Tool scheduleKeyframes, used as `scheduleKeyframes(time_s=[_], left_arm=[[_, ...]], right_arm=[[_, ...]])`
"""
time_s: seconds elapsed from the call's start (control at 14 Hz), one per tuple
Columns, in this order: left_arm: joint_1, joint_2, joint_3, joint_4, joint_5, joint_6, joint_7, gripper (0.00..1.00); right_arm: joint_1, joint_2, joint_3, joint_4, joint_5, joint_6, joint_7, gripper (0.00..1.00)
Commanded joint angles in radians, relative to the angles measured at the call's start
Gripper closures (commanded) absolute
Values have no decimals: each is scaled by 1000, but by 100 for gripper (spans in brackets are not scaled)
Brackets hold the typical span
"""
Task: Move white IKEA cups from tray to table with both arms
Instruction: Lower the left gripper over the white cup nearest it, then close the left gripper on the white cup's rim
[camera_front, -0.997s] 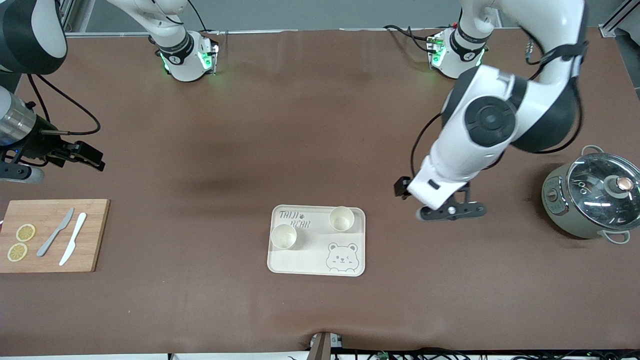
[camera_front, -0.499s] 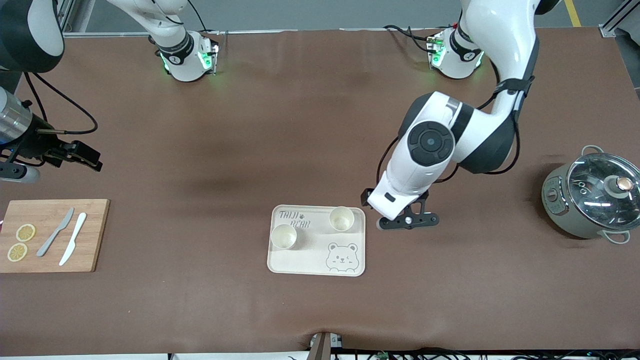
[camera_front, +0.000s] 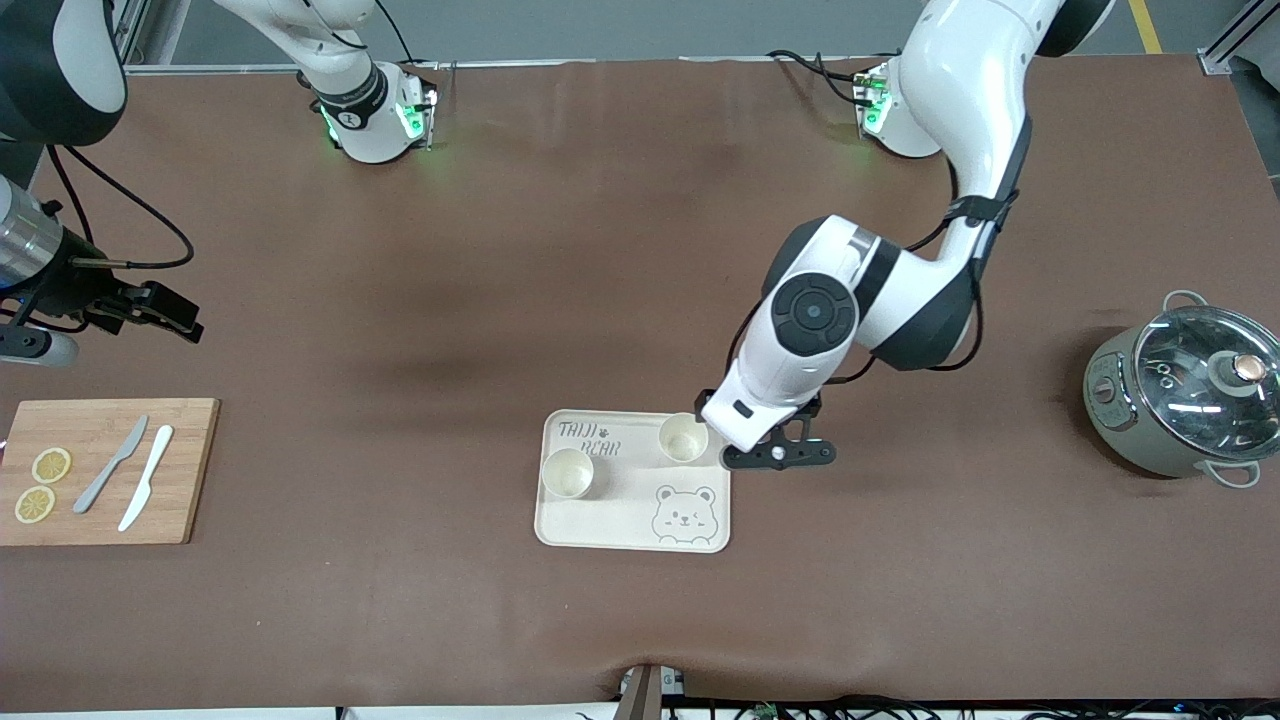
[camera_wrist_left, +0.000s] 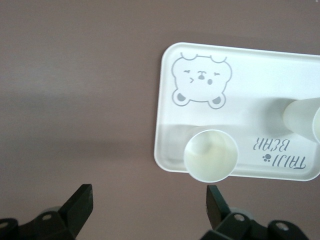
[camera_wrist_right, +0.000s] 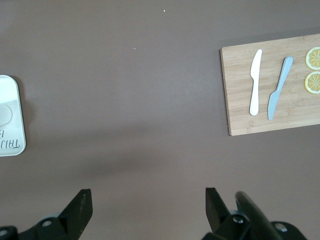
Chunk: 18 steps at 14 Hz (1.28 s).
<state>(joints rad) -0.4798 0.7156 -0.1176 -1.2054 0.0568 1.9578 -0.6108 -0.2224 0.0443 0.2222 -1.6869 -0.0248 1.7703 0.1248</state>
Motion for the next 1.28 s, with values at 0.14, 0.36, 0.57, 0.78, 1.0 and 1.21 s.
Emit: scheduleKeyframes(time_s=[0.14,0.36,0.57,0.78,1.0,1.21], left_arm=[[-25,37,-1,-37,18,142,-40,0],[-32,45,-1,-83,23,209,-40,0],[-31,44,3,-154,25,291,-37,0],[-31,44,6,-198,26,340,-34,0],[-29,42,4,-227,46,371,-35,0],[-31,44,6,-241,58,386,-38,0]], right_arm=[[-2,-6,3,7,-9,-12,-13,0],[0,-6,3,7,-7,-14,-13,0],[1,-4,3,7,-9,-12,-13,0],[1,-3,3,7,-7,-9,-13,0],[3,-1,3,6,-7,-5,-13,0],[3,3,5,6,-7,0,-13,0]])
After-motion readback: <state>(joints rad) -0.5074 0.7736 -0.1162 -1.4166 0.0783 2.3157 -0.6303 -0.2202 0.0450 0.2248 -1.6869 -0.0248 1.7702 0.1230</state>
